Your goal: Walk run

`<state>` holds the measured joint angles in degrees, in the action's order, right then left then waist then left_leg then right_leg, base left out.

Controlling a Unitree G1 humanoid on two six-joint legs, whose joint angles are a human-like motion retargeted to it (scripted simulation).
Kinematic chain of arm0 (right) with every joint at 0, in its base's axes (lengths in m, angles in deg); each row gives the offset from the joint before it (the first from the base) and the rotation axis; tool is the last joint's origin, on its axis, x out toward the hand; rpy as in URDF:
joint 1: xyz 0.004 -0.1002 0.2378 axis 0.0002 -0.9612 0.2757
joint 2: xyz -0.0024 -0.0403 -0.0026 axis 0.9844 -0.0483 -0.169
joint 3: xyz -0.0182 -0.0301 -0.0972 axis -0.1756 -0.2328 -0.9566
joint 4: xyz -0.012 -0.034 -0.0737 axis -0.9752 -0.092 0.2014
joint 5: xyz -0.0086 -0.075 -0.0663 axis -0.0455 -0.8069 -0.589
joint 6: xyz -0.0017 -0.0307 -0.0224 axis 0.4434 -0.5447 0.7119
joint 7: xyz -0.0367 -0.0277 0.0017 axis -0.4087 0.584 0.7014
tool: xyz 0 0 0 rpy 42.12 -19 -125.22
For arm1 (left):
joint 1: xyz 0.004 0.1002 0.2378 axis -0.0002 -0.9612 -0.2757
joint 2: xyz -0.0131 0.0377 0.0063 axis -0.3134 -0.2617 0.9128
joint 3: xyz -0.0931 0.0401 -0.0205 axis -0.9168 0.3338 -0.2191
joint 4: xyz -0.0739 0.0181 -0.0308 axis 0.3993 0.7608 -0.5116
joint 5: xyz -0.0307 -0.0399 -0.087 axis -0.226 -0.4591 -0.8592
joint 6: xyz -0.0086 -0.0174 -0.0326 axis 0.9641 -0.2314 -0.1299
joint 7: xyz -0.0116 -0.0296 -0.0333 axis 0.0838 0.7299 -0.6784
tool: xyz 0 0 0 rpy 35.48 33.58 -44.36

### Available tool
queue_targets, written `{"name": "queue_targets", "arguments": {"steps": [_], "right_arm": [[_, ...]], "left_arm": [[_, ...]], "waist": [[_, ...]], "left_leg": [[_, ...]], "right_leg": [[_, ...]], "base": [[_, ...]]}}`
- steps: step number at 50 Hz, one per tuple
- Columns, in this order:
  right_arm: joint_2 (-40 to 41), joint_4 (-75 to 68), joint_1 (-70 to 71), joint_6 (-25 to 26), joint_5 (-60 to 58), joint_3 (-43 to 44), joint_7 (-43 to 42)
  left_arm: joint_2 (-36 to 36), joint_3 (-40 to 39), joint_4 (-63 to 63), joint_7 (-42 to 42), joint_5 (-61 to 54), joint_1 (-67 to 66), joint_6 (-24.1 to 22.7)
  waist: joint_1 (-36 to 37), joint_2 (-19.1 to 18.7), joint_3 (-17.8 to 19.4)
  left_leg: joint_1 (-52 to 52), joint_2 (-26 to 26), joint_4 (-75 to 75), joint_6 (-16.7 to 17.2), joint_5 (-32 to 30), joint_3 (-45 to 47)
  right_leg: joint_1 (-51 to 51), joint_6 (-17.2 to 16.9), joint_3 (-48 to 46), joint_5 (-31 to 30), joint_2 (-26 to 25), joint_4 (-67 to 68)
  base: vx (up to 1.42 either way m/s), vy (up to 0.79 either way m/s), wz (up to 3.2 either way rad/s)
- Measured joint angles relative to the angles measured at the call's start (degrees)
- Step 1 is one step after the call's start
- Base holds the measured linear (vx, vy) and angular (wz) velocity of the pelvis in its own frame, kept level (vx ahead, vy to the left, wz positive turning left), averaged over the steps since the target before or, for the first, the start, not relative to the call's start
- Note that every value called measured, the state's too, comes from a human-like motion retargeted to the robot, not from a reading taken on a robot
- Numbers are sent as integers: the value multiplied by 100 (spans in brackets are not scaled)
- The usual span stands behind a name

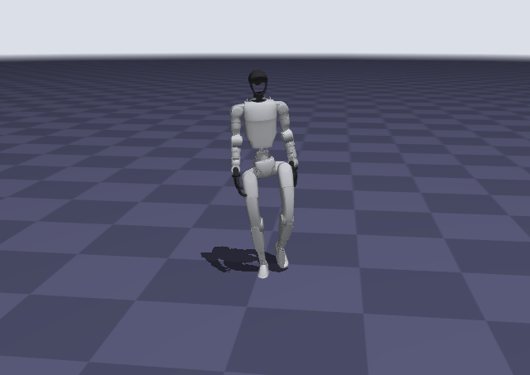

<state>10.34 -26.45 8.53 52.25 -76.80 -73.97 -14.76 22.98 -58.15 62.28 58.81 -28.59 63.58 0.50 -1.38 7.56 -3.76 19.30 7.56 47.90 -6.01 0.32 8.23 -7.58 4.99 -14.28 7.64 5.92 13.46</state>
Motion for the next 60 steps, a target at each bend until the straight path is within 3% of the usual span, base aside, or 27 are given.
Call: {"name": "queue_targets", "arguments": {"steps": [5,7,10,12,15,17,18,20,22,25,27,32,36,38,40,42,44,45,47,50,53,60], "right_arm": [[-65,784,986,106,137,-367,300],[-140,1025,1373,79,97,-444,372],[-229,1180,1790,82,3,-574,498],[-113,1190,1867,191,-128,-562,365],[123,1057,1608,530,-140,-440,358],[262,840,1410,566,-77,-427,412],[276,745,1355,527,-19,-464,381],[222,522,1178,448,25,-543,268],[113,334,888,335,-190,-449,146],[-23,73,371,180,-407,-71,-112],[-152,-122,45,132,-312,60,-225],[-333,-518,-592,356,-218,516,29],[-413,-701,-1066,640,-26,940,412],[-408,-775,-1315,677,-15,1199,480],[-372,-832,-1483,704,-56,1431,480],[-341,-873,-1710,525,27,1457,477],[-325,-908,-1762,354,381,1386,437],[-328,-886,-1676,324,627,1318,401],[-245,-778,-1366,264,1126,1066,328],[-10,-640,-713,75,1483,796,-15],[32,-337,4,-30,1418,490,-76],[-117,951,1587,323,1194,-217,835]], "left_arm": [[-34,-626,848,20,-50,-517,342],[-126,-825,1055,-21,-31,-690,414],[-332,-1107,1388,-100,-130,-881,678],[-311,-1340,1499,-217,-487,-876,1050],[-155,-1560,1527,-196,-1177,-826,1296],[34,-1678,1354,78,-1392,-641,1323],[93,-1644,1262,203,-1461,-541,1324],[176,-1367,1067,370,-1622,-191,1245],[205,-867,922,302,-1796,310,1035],[129,-525,443,297,-1555,1038,706],[94,-367,-44,538,-1463,1461,484],[-311,25,-1164,1198,-1736,2429,26],[-855,370,-1986,1611,-1888,2851,-240],[-957,520,-2294,1700,-1809,2856,-346],[-866,581,-2479,1551,-1667,2647,-395],[-632,489,-2484,1476,-1430,2145,-342],[-277,242,-2360,1513,-1057,1590,-233],[-96,138,-2197,1457,-971,1411,-152],[150,-50,-1517,1273,-983,1255,151],[247,-138,-341,1006,-1049,936,548],[281,-447,501,423,-797,479,721],[33,-1117,1519,554,-554,-552,1113]], "waist": [[729,-283,289],[992,-300,311],[1300,-355,219],[1235,-406,111],[1363,-507,-245],[1307,-415,-347],[1172,-461,-337],[970,-765,-323],[869,-689,-284],[466,-575,-178],[39,-558,-111],[-804,-486,33],[-1374,-405,-15],[-1360,-327,-140],[-1142,-240,-333],[-1197,-55,-377],[-934,-57,-346],[-702,-6,-209],[-260,296,10],[-126,424,100],[208,312,216],[970,-274,496]], "left_leg": [[940,-288,-2729,611,260,243],[1288,-243,-3613,718,365,-117],[1573,-300,-4223,931,5,-493],[1615,-235,-3716,732,-4,-696],[1566,-388,-2800,394,-355,-872],[1675,-341,-1916,123,287,-971],[1478,-419,-1765,53,590,-887],[907,-569,-1819,-132,966,-1038],[270,-443,-2241,-224,1058,-999],[-765,-88,-3285,-328,785,-1295],[-1346,103,-3776,-397,610,-1633],[-2482,193,-4331,-204,506,-1754],[-3381,75,-4417,-164,304,-2118],[-3667,51,-4256,-107,-191,-2230],[-3763,90,-3985,-44,-1247,-1989],[-3898,105,-3304,-240,-2613,-1283],[-3441,-30,-1791,-606,-3032,-474],[-3191,60,-1071,-799,-3032,-228],[-2832,-7,-221,-898,-2061,457],[-1556,100,606,-893,-1234,451],[-450,146,245,-459,-407,319],[966,-107,-3266,579,97,-286]], "right_leg": [[1383,13,258,-157,-688,-898],[1836,-34,316,-135,-713,-1017],[2400,-139,442,-371,-773,-936],[2638,-373,468,-1114,-786,-711],[2729,-416,-73,-3094,-622,-8],[2027,-438,601,-3764,-529,1547],[1733,-179,364,-3764,-419,2306],[1154,477,-86,-3239,-461,3397],[184,426,-41,-2507,-254,4427],[-1210,-137,-3,-1614,-166,4867],[-1837,-432,-95,-1175,-18,4282],[-2958,-633,1,-351,266,1434],[-3416,-899,-35,-58,453,-358],[-3499,-708,-130,142,545,-215],[-3472,-275,-480,574,643,472],[-3161,-273,-292,-339,901,790],[-3011,-417,351,-304,864,1470],[-2803,-346,523,-155,848,1657],[-2220,-66,751,174,736,1609],[-1336,-52,354,262,919,1129],[-331,-91,-267,86,615,276],[1540,-13,38,32,-664,-1014]], "base": [[116,-12,-98],[151,-4,-91],[158,2,-71],[111,-1,-19],[182,16,-40],[167,11,-25],[120,5,27],[118,6,32],[131,0,28],[146,-7,113],[110,-15,150],[126,-29,94],[159,-59,106],[134,-49,50],[136,-41,-10],[199,-59,11],[140,-31,-64],[109,-25,-148],[141,-47,-140],[110,-20,3],[112,-23,-31],[122,-15,-94]]}}
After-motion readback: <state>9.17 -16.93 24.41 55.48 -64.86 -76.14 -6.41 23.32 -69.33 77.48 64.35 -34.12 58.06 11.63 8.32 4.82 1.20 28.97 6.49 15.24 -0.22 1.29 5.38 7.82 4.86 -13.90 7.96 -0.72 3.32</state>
